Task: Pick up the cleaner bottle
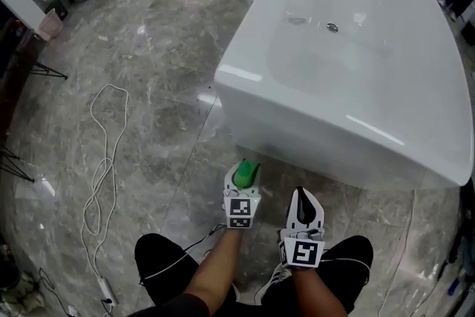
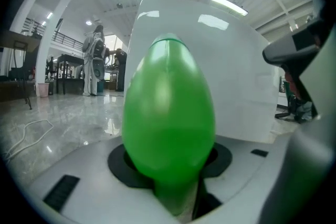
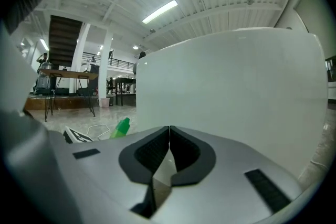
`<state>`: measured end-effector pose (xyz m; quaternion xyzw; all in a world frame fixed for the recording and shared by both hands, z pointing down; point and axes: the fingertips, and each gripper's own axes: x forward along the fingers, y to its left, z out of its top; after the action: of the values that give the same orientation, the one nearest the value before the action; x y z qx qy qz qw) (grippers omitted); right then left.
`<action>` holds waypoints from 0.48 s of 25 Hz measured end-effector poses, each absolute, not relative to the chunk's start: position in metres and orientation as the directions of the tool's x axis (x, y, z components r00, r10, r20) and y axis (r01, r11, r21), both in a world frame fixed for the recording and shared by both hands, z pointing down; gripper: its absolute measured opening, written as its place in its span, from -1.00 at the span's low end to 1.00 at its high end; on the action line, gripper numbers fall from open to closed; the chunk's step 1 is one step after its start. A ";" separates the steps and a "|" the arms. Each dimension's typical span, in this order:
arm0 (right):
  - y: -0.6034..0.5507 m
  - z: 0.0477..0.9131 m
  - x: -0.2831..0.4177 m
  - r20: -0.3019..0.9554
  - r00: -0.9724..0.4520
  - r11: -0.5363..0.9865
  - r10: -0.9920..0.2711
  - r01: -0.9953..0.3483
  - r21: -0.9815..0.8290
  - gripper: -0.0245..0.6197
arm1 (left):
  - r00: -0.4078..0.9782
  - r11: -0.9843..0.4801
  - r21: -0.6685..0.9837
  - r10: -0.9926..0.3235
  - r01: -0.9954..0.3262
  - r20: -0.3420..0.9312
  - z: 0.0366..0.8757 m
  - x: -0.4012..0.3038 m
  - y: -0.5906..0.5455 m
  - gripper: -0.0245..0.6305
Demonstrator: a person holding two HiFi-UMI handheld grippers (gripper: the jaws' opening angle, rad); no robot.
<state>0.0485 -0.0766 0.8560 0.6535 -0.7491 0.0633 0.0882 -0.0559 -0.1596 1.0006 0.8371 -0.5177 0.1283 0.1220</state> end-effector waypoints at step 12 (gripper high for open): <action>-0.079 0.562 0.129 0.250 -0.025 0.010 -0.968 -0.998 -0.062 -0.87 | 0.458 -0.469 0.047 -0.830 -0.882 0.317 0.645 -0.027 -0.149 -0.37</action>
<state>0.1293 -0.0793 0.5621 0.6948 -0.7074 0.1105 0.0681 -0.0267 -0.1491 0.6448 0.8478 -0.5050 0.1258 0.1024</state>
